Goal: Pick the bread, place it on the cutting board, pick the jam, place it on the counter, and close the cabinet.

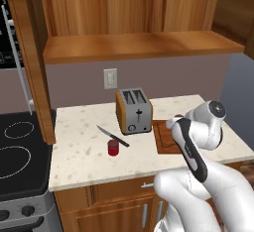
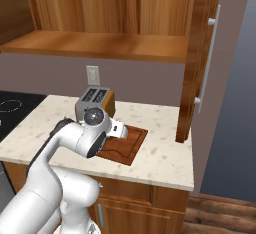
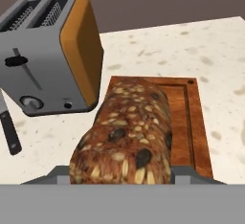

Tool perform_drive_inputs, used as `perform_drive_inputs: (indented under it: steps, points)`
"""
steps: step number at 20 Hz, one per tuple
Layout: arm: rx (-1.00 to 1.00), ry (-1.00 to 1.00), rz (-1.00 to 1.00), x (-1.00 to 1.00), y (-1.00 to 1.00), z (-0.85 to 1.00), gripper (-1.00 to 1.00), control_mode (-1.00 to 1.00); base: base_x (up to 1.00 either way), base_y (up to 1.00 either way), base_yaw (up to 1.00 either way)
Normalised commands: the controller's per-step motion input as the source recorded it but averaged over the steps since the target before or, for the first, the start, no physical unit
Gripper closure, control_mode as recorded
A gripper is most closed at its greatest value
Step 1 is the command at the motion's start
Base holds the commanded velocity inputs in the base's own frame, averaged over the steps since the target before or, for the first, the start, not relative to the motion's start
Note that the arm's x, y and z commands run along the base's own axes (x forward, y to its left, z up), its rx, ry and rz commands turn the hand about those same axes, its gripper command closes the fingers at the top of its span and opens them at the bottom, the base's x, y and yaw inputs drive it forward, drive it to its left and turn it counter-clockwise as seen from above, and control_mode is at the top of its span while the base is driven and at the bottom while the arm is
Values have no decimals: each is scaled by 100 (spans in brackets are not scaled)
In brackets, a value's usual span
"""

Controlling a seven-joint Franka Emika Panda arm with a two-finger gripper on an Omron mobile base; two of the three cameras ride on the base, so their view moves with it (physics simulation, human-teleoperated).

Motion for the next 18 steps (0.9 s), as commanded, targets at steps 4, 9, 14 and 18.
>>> perform_drive_inputs:
  steps: [4,9,14,18]
  points:
    - [0,0,0,8,-1,-31,100,-100,0,0,0]
    - [0,-1,0,12,0,-33,100,-100,0,0,0]
    - [0,-4,0,17,0,-38,100,-100,0,0,0]
    - [0,-4,0,16,0,-40,100,-100,0,0,0]
